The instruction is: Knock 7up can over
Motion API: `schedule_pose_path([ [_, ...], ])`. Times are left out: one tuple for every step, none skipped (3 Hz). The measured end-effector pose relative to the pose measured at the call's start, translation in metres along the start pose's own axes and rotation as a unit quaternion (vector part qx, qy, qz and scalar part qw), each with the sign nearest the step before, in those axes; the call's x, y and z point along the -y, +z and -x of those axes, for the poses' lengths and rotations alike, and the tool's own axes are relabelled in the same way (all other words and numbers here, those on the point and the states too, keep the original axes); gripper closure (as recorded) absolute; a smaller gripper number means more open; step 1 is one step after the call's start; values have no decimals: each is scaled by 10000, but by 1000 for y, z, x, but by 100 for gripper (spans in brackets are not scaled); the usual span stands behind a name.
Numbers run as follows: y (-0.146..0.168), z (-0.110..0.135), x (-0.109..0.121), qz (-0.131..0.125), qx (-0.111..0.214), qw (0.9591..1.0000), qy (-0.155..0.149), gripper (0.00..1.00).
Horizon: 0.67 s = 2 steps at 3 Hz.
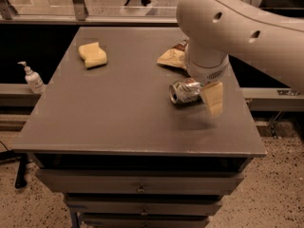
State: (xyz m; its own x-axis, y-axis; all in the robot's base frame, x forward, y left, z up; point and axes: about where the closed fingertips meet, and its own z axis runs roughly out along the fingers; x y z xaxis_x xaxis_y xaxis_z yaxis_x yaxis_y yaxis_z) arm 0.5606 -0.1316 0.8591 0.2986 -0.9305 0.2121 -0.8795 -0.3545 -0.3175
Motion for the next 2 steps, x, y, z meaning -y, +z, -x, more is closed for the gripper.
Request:
schedule_pose_path([
  [-7, -3, -1, 42, 338, 9991, 236, 0],
  [-18, -33, -9, 182, 1014, 9907, 885, 0],
])
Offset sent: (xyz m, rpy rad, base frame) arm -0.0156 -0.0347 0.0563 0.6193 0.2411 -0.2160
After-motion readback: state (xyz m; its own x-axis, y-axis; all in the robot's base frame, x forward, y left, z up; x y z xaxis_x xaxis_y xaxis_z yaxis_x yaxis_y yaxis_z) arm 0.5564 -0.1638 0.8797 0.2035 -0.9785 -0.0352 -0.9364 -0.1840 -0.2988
